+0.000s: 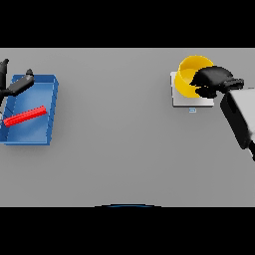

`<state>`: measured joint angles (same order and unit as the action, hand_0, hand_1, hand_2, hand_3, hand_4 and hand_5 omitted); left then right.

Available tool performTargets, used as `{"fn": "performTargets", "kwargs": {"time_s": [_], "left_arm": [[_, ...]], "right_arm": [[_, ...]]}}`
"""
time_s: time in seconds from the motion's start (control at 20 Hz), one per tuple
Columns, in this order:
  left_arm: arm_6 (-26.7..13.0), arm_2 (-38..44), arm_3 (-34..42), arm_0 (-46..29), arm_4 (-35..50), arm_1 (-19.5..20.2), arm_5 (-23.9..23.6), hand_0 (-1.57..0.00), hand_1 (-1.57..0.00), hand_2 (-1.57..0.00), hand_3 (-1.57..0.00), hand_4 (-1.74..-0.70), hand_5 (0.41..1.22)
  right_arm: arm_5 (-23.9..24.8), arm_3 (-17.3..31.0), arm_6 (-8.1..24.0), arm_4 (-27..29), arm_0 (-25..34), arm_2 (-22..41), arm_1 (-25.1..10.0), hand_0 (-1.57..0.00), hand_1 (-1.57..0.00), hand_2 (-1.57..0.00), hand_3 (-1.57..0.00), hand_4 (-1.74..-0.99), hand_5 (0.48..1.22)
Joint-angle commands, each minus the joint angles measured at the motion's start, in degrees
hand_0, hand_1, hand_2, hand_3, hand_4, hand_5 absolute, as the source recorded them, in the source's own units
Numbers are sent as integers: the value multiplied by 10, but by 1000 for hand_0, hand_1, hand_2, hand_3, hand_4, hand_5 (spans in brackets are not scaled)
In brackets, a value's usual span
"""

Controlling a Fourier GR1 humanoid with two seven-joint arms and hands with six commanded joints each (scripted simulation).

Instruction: Pick up the red beaker and tilt it to pour out 1 green nut into yellow bowl. Pick up the yellow bowl and place it on the metallic measuring scale.

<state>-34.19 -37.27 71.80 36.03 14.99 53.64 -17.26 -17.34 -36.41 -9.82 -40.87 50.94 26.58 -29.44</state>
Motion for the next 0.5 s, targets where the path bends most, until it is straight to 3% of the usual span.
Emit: {"fn": "performTargets", "kwargs": {"time_s": [0.0, 0.05, 0.1, 0.15, 0.25, 0.35, 0.45], "left_arm": [[4, 3, 6, 0, 1, 4, -2, 1, 1, 1, 1, -811, 740], [2, -1, 8, -3, -1, 2, -3, 1, 1, 1, 1, -813, 745], [-2, -3, 8, 4, -3, -1, -1, 1, 1, 1, 1, -812, 745], [-2, -1, 2, 3, -2, -1, -1, 1, 1, 1, 1, -812, 744], [-1, -2, -8, 5, 0, -8, 3, 1, 1, 1, 1, -812, 745], [5, -4, -15, 5, -5, -8, 5, 1, 1, 1, 1, -805, 740], [9, -3, -22, 7, -3, -13, 8, 1, 1, 1, 1, -809, 739]], "right_arm": [[-5, 8, -3, 3, 2, -1, -1, -1536, -1411, -1569, -1165, -1728, 1221], [-8, 10, -3, 8, 0, -4, 0, -1543, -1443, -1496, -1022, -1659, 1221], [-13, 11, 3, 12, 1, -7, -2, -1525, -1350, -1348, -907, -1596, 1134], [-18, 11, 8, 14, 5, -9, -3, -1219, -1083, -1132, -824, -1548, 1053], [-19, 19, 3, 14, 4, -7, 4, -780, -692, -810, -711, -1470, 928], [-25, 31, -1, 11, 11, -5, 6, -499, -443, -597, -635, -1425, 851], [-29, 32, -10, 12, 15, -5, 5, -319, -283, -449, -572, -1397, 799]]}}
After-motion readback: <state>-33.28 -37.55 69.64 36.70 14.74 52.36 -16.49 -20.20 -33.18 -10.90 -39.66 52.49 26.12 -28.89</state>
